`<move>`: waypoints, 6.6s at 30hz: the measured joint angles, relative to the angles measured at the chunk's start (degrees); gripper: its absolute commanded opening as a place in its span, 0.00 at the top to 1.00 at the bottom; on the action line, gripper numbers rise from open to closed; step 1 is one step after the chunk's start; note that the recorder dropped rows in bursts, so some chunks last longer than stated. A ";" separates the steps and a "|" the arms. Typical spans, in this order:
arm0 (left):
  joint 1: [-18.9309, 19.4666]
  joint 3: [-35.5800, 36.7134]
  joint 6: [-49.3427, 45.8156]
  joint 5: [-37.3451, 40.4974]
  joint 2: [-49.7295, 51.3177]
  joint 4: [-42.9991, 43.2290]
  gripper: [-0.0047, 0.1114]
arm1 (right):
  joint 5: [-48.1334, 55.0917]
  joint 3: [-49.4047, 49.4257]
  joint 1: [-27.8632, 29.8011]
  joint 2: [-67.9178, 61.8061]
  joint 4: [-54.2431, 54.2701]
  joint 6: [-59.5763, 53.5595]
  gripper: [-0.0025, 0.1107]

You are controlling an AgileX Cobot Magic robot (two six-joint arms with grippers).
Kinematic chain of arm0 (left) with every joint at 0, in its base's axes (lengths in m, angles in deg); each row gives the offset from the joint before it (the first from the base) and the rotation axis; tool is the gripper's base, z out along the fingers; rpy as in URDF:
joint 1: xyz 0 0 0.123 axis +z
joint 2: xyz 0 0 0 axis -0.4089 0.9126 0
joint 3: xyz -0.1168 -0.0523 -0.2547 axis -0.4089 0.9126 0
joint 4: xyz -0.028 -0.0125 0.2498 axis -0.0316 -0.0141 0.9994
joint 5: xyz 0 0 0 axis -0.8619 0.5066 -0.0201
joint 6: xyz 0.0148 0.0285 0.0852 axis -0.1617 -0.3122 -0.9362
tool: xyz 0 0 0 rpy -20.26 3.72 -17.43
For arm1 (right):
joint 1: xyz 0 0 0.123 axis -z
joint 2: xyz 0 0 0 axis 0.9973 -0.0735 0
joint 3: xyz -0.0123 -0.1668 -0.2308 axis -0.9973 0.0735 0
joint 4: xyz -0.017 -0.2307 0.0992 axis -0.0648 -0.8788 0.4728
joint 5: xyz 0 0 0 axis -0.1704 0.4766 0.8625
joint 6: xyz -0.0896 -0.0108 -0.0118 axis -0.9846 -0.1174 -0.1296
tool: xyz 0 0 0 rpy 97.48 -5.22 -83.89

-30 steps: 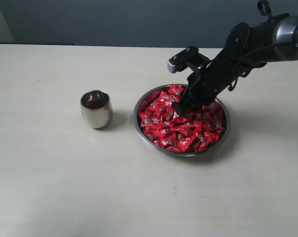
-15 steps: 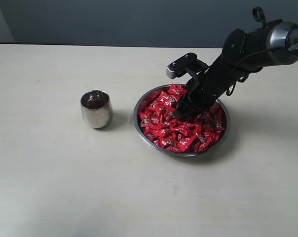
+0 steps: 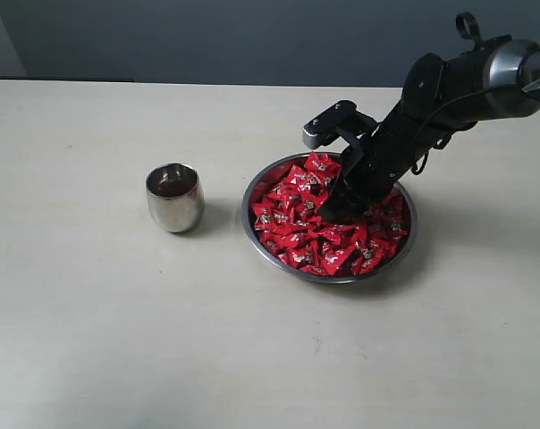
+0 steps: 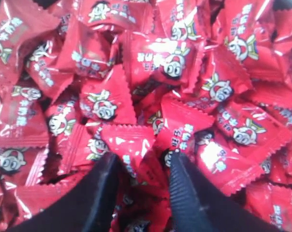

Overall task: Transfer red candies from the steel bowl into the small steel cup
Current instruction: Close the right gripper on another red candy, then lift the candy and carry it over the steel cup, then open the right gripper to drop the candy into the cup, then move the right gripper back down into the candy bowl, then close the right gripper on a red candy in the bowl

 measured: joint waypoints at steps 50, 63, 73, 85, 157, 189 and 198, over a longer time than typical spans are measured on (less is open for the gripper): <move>0.00 0.00 0.00 0.00 0.00 0.00 0.96 | 0.02 0.00 -0.12 10.30 1.72 0.00 0.98; 0.00 0.00 0.00 0.00 0.00 0.00 0.96 | 2.46 0.00 -0.12 10.30 12.20 -6.97 0.98; 0.00 0.00 0.00 0.00 0.00 0.00 0.96 | 1.61 0.00 -3.58 10.30 15.35 -8.64 0.98; 0.00 0.00 0.00 0.00 0.00 0.00 0.96 | -5.81 -7.56 -15.12 7.59 14.16 -7.44 0.99; 0.00 0.00 0.00 0.00 0.00 0.00 0.96 | -3.98 2.71 -1.44 7.54 -17.28 19.29 0.65; 0.00 0.00 0.00 0.00 0.00 0.00 0.96 | -10.87 2.52 -3.04 2.38 -11.64 17.79 0.65; 0.00 0.00 0.00 0.00 0.00 0.00 0.96 | -10.97 2.52 -3.04 2.38 -11.39 17.65 0.65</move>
